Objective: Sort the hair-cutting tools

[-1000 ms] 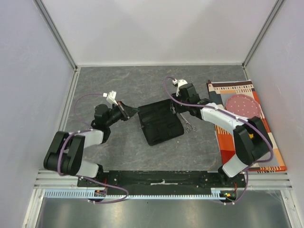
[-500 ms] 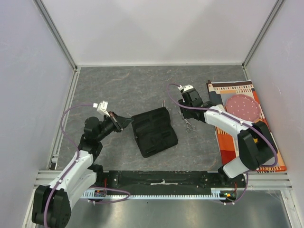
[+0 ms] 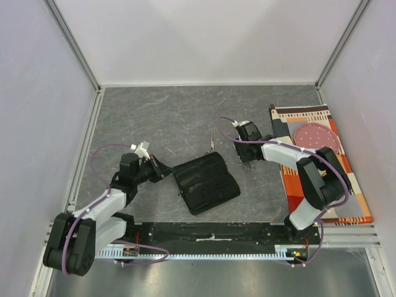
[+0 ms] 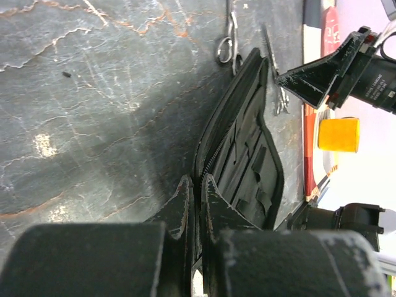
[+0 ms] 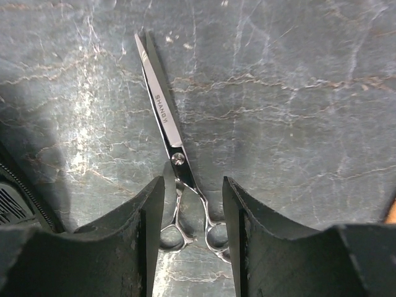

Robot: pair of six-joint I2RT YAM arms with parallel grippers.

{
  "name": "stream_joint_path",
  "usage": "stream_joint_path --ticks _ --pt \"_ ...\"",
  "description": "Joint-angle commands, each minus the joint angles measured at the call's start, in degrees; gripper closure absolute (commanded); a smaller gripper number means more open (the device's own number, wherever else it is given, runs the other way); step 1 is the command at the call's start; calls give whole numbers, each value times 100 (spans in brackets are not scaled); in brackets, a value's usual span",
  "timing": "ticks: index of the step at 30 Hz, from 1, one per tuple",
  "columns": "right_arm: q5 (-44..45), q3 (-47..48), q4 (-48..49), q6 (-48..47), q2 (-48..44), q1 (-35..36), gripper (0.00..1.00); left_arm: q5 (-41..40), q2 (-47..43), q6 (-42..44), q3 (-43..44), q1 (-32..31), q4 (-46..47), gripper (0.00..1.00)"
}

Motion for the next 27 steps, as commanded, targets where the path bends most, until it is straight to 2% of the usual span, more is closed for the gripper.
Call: stream_joint_path --ticks 1,7,9,13,16,19,20,21,23,27 --pt "-303 -113 371 -23 128 5 50 27 543 316 363 -19 435 98" --pt "-251 -52 397 -41 277 5 50 62 1423 448 776 -10 892 98" --pt "-251 -43 406 -23 330 5 53 254 1871 526 1004 -19 1007 97" --pt "-189 -113 406 -23 391 5 67 554 2530 588 1409 -19 1367 89" --pt "-180 -183 415 29 374 5 77 651 3014 641 1778 -10 1473 78" --pt "-154 -262 406 126 304 -4 92 756 3427 641 2094 -10 1561 67" --pt "-154 -280 397 161 278 -4 100 765 3507 615 2226 -10 1552 53" --pt "-128 -289 345 205 225 -4 100 731 3612 597 2288 -10 1509 38" --pt "-75 -298 301 310 163 -4 100 652 3578 519 2367 -10 1403 1" --pt "197 -385 222 477 -372 -4 100 -207 2973 448 2455 -54 316 0"
